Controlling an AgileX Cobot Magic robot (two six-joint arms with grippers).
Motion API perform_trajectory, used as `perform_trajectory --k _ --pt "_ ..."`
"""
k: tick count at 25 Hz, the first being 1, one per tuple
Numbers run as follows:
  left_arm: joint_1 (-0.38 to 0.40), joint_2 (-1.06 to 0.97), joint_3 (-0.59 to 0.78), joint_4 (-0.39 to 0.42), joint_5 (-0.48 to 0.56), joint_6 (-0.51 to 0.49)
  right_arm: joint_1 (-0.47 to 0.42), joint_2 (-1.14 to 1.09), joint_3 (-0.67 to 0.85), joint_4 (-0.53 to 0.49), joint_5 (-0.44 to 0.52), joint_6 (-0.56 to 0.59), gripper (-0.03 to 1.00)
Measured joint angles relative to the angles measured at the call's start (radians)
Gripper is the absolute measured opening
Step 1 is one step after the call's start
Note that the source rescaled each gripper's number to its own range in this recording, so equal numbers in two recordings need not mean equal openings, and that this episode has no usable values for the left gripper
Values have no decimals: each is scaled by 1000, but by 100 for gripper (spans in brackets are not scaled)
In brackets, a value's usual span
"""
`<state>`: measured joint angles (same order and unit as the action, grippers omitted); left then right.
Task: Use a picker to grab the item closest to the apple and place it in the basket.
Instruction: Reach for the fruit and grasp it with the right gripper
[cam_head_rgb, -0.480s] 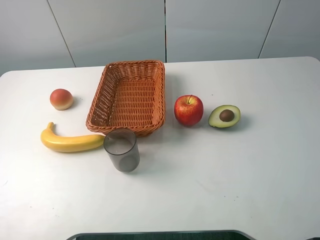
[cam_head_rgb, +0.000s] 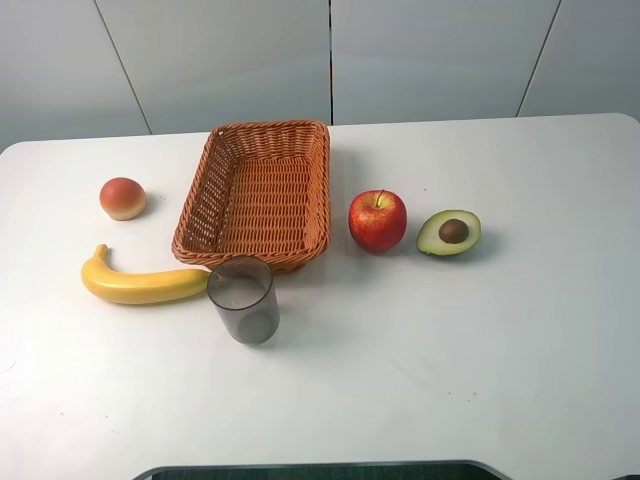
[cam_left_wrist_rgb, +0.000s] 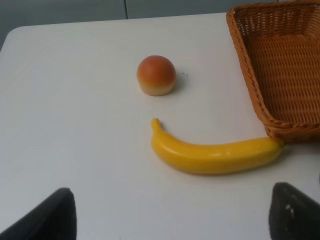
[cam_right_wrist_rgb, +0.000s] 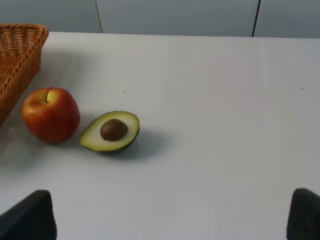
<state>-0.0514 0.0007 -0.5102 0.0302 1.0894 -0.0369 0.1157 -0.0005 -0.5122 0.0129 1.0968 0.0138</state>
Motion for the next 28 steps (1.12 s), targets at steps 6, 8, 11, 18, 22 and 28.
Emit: perform_trajectory --k 6,8,11,18,22,28 --pt "0 0 0 0 0 0 0 0 0 0 0 3 100" --pt "0 0 0 0 0 0 0 0 0 15 0 3 100" --pt "0 0 0 0 0 0 0 1 -13 43 6 3 100" --pt "0 0 0 0 0 0 -2 231 -197 21 8 3 100" --pt "0 0 0 0 0 0 -2 416 -278 17 0 3 100" --pt "0 0 0 0 0 0 -2 695 -294 29 -84 -1 100"
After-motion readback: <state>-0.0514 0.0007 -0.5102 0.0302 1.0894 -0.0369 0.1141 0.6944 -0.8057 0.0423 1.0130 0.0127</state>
